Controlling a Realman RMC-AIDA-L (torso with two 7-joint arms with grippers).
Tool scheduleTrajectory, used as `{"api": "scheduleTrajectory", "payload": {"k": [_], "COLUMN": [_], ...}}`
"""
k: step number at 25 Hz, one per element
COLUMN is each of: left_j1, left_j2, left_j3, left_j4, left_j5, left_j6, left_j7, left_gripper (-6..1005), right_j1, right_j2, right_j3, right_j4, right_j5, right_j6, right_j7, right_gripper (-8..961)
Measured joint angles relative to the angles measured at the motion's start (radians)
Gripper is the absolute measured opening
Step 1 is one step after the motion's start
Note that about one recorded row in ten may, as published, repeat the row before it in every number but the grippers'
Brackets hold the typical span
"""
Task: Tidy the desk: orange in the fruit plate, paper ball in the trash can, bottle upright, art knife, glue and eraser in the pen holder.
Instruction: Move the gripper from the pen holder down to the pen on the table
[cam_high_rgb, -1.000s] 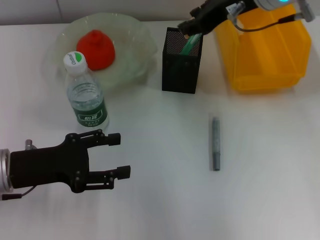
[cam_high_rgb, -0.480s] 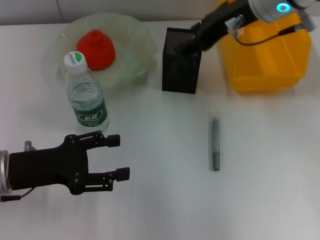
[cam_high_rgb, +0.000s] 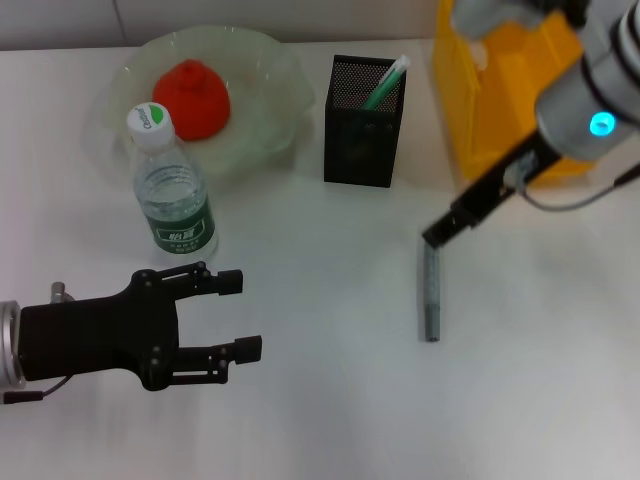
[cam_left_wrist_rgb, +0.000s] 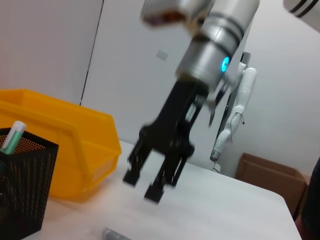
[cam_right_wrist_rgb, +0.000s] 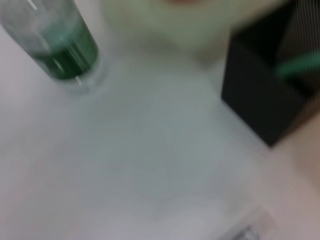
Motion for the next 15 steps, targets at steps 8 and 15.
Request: {"api": "scheduleTrajectory", "payload": {"k": [8,15], "left_j1": [-0.005,-0.01], "left_j2": [-0.002,-0.003], "left_j3": [0.005,0.005], "left_j4": [0.002,0.004], "left_j5": [0.002,0.002], "left_j6": [0.001,0.003], "left_j7": [0.0,0.001], "left_gripper": [827,827], "right_j1": [-0.008,-0.007], "right_j2": [0.0,0.0], "right_j3": [-0.049,-0.118], "right_j4": [0.17,0.209], "right_j5": [-0.001,0.018], "right_j6": [0.172,0.267], "right_j7": [-0.004,-0.005], "right_gripper": [636,592]}}
